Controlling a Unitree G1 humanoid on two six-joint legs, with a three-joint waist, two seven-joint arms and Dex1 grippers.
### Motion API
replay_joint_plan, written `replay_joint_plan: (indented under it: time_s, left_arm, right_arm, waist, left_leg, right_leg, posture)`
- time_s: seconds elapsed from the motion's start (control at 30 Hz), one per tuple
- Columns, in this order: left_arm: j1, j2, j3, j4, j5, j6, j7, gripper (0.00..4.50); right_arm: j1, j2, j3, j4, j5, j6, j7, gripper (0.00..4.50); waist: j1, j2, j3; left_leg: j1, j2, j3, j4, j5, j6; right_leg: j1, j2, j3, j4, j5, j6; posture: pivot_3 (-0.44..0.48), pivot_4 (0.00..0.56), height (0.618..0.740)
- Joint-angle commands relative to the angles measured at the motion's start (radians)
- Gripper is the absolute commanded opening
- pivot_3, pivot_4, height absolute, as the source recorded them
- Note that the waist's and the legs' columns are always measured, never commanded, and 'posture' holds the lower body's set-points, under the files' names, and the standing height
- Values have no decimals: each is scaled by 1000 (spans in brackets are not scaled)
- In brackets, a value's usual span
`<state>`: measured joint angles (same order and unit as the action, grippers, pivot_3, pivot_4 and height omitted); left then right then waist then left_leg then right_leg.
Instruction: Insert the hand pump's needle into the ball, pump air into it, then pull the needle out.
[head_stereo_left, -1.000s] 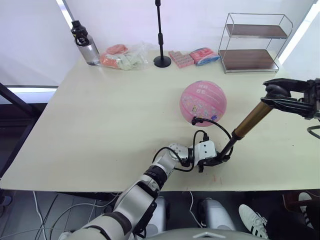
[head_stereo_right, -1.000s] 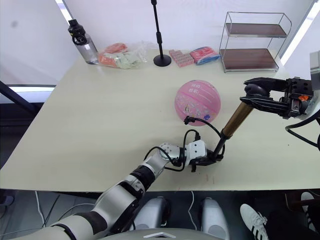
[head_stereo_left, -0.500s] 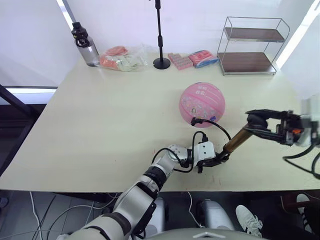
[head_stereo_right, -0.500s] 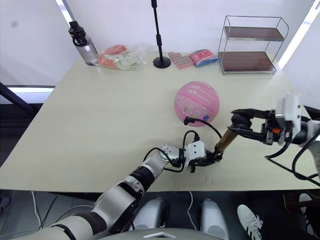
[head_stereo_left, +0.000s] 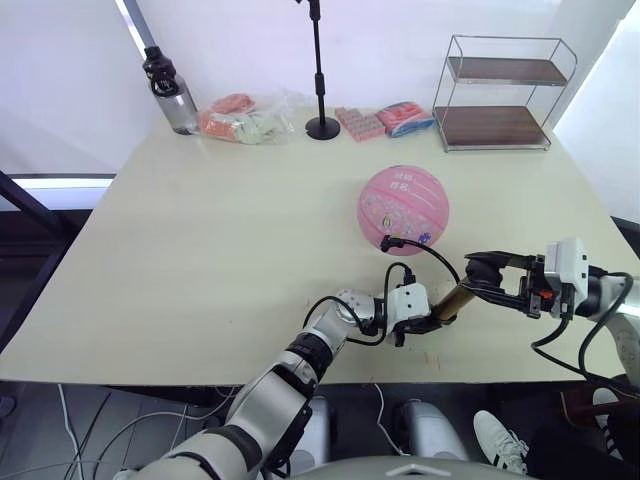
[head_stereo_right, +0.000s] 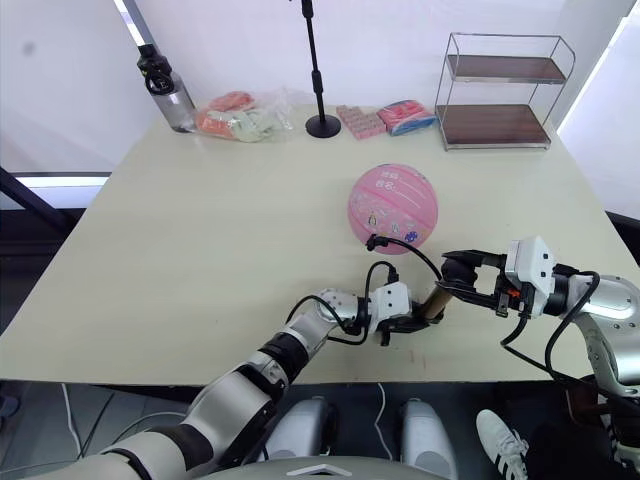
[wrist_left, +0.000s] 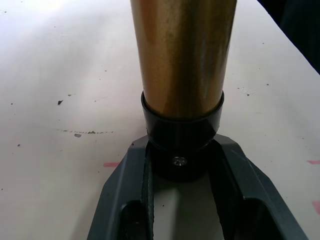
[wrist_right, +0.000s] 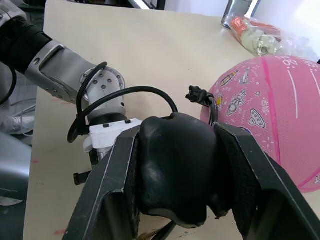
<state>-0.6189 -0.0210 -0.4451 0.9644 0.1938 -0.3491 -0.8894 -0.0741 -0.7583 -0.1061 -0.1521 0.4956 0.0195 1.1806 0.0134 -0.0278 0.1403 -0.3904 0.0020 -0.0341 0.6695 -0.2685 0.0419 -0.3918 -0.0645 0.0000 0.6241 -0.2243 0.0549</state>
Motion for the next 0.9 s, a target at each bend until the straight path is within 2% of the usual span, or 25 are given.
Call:
replay_joint_plan:
  time_s: [0.03,0.27,0.5,0.6,0.8,0.9]
  left_arm:
    - [52,44,-45,81,66,59,-12,1040]
    - [53,46,-44,75,66,61,-16,1039]
    - [59,48,-44,73,66,60,-18,1039]
    - [60,48,-43,73,66,60,-16,1039]
    - [63,48,-45,73,66,60,-13,1039]
    - [63,47,-46,72,66,61,-12,1039]
  right_arm:
    - [-7,-40,-27,-3,17,67,5,1652]
    - [-152,-157,-201,-75,250,283,-7,1652]
    - [-337,-260,-294,-79,400,457,-25,1652]
    - [-392,-293,-307,-62,406,486,-15,1652]
    - [-424,-328,-317,-53,412,520,4,1652]
    - [-356,-321,-291,-92,390,526,26,1652]
  waist:
    - [0,0,0]
    - [1,9,6]
    - [0,9,9]
    - [0,10,9]
    - [0,10,9]
    - [1,10,9]
  left_leg:
    - [0,0,0,0,0,0]
    - [-5,-1,1,0,0,0]
    - [-5,-1,0,0,0,0]
    - [-5,-1,1,0,0,0]
    - [-5,-1,1,0,0,0]
    - [-5,-1,1,0,0,0]
  right_leg:
    - [0,0,0,0,0,0]
    - [-4,-2,0,0,0,0]
    - [-4,-2,0,0,0,0]
    - [-4,-2,0,0,0,0]
    - [-5,-5,0,0,0,0]
    - [-5,-5,0,0,0,0]
  posture:
    - [0,150,740]
    - [0,150,740]
    - [0,150,740]
    - [0,150,740]
    - [0,150,740]
    - [0,150,740]
